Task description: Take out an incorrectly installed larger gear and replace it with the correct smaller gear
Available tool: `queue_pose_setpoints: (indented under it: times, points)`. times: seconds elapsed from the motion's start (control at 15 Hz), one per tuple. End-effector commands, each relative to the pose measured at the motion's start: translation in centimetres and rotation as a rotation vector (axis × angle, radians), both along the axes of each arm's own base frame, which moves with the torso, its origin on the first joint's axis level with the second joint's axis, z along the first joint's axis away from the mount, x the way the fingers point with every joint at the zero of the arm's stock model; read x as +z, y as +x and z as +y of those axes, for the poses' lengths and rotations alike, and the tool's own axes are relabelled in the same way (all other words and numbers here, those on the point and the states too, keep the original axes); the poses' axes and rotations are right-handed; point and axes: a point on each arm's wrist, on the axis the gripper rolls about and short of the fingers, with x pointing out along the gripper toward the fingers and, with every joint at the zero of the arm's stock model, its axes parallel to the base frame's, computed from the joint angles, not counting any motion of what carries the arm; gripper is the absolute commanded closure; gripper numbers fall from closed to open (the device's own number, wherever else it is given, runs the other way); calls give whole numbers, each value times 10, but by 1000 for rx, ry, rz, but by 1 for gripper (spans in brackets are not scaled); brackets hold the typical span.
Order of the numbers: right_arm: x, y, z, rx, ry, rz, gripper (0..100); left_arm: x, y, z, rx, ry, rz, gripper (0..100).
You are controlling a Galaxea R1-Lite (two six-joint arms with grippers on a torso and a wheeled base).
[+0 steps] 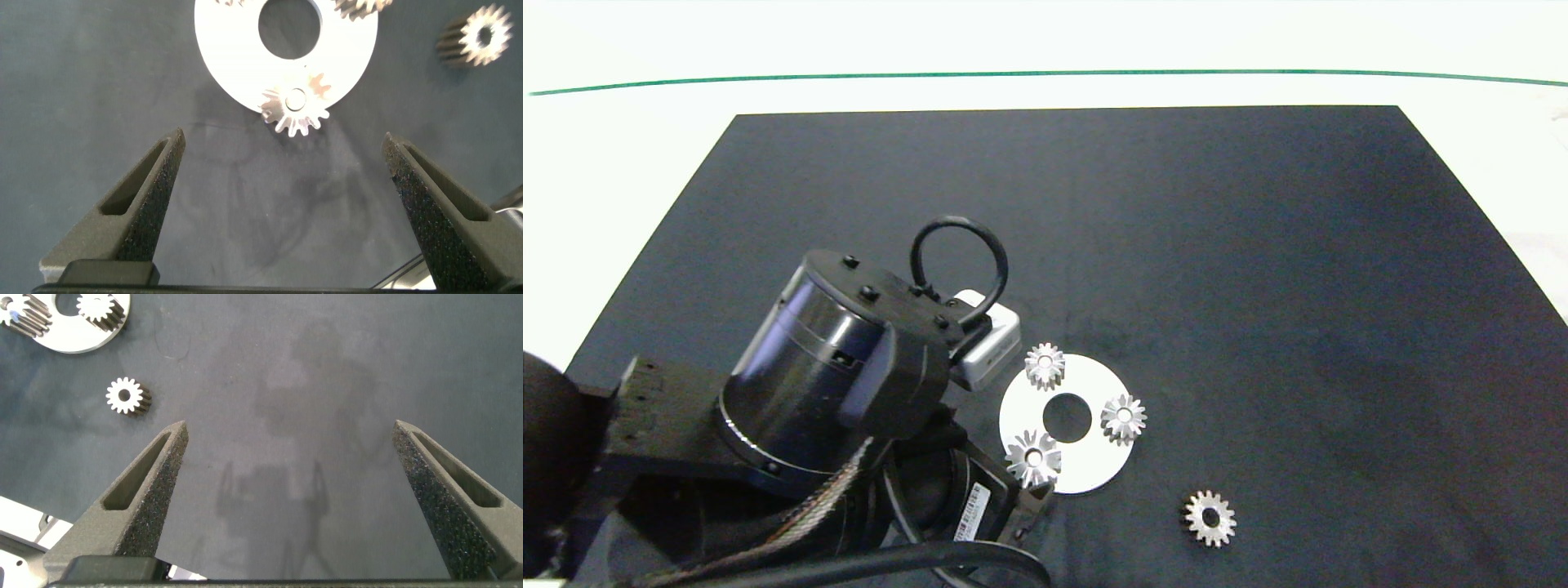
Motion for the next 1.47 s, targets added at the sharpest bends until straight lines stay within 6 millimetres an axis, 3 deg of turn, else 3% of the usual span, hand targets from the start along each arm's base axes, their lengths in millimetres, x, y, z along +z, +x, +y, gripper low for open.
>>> queue_pose_setpoints:
  times: [0.07, 0.53, 0.73, 1.47]
  points:
    - [-1, 0, 0, 0, -3, 5, 0, -19, 10, -17, -10, 66, 36, 0]
    - [0, -1, 0, 0, -1, -2, 0, -21, 14, -41, -59, 83, 29, 0]
    - [0, -2, -1, 1, -1, -5, 0, -23, 28, -42, -54, 116, 8, 0]
    - [-3, -2, 0, 2, -5, 6, 0, -38, 35, -45, -35, 132, 27, 0]
